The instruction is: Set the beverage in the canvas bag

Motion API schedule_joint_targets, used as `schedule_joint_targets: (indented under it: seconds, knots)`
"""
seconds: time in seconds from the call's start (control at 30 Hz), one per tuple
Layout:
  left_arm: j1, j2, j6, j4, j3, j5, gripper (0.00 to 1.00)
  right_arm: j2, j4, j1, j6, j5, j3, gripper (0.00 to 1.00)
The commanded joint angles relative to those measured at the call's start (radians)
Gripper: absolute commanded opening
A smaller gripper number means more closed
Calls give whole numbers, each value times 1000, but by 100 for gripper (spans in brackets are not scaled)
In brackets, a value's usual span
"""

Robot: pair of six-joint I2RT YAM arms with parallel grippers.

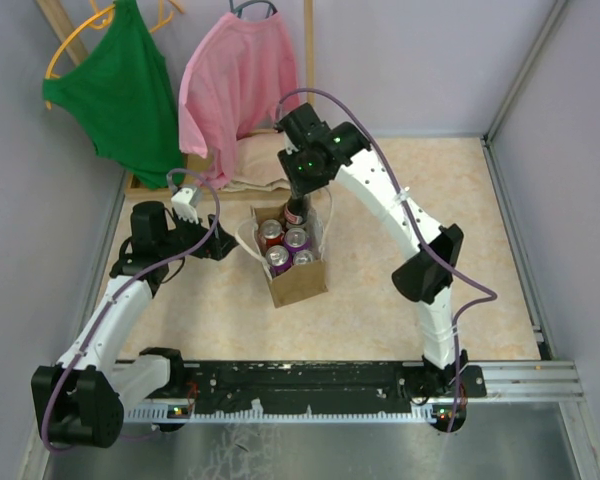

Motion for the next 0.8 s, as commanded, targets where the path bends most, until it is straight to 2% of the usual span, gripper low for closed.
schedule_joint_targets:
  seconds: [0.0,0.67,0.77]
  knots:
    - [7,1,2,17,1,8,89,-3,76,22,-18,7,106,0]
    - [8,-4,-4,18,-6,12,89,90,119,59,-38,-7,37,0]
    - [8,-3,-6,20,-7,14,89,108,125,63,-40,-6,37,6]
